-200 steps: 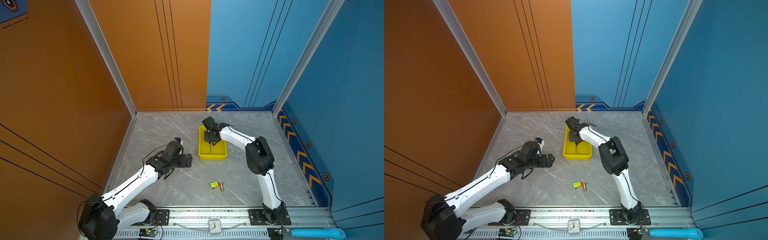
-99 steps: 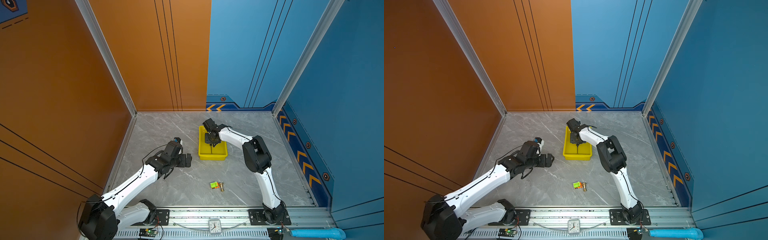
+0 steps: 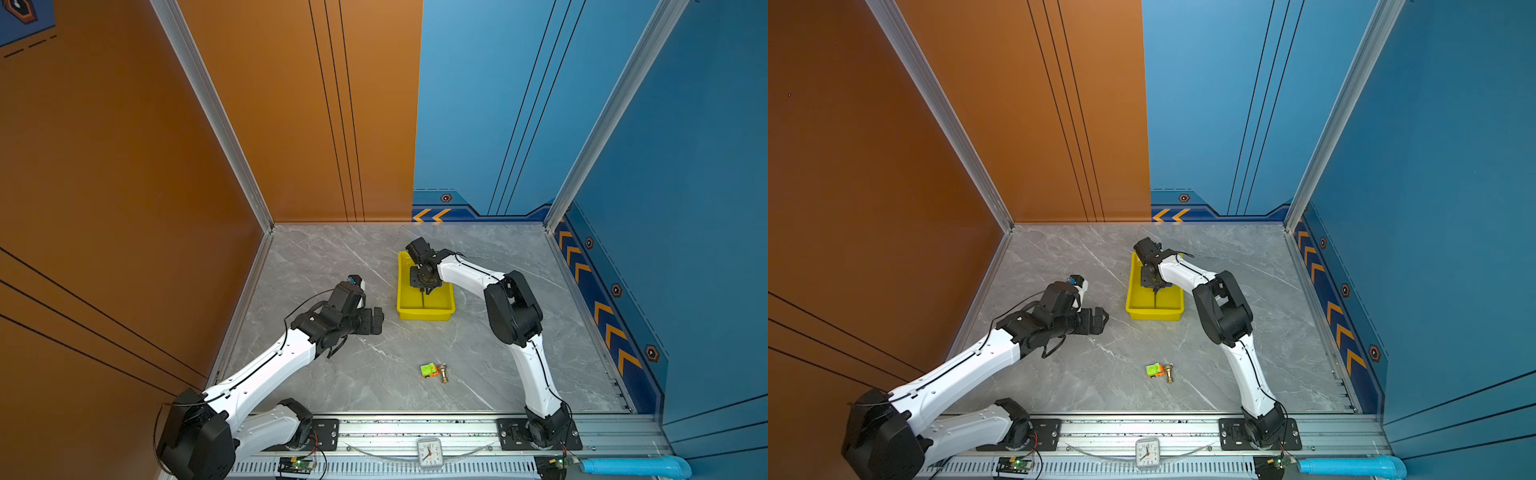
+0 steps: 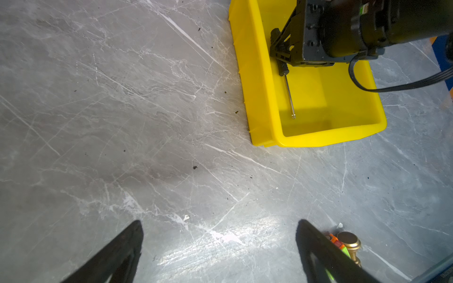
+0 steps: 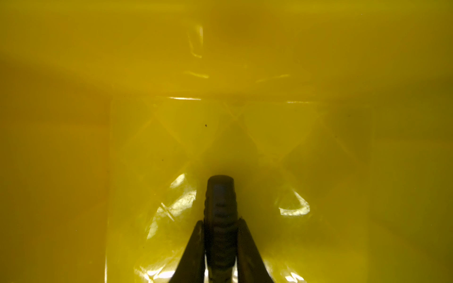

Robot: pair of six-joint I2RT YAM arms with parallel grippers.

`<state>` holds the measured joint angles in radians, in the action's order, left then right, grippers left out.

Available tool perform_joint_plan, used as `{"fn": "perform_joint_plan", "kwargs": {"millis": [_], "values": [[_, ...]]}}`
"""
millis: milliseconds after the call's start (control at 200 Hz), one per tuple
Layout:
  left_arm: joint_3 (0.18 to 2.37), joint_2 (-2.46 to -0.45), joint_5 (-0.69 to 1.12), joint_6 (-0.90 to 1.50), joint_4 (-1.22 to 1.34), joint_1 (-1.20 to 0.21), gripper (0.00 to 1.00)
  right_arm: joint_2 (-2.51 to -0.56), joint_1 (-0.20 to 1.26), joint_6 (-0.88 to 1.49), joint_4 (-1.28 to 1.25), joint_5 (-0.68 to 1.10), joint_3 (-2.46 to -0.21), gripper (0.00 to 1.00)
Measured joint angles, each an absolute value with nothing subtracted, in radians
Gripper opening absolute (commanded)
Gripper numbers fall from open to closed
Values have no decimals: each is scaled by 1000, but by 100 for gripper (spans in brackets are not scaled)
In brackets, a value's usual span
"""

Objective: Put the screwdriver in the bin
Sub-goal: Place the screwdriver into the bin.

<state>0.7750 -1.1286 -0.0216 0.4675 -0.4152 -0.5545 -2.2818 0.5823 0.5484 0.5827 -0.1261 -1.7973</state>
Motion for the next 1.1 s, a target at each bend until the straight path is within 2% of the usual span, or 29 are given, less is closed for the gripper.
{"fn": "perform_joint_plan", "kwargs": {"millis": [310, 776, 1006, 1101], "values": [[775, -1117, -22, 467, -416, -550, 98, -2282, 582, 551, 564, -134, -1794, 44], [775, -1100, -22, 460, -416, -550, 98, -2206, 603, 539, 558, -154, -1767, 54], [772, -1073, -22, 448, -416, -537, 98, -2042, 617, 530, 557, -172, -1703, 57], [767, -1058, -22, 441, -416, -527, 98, -1953, 623, 522, 554, -191, -1654, 63]]}}
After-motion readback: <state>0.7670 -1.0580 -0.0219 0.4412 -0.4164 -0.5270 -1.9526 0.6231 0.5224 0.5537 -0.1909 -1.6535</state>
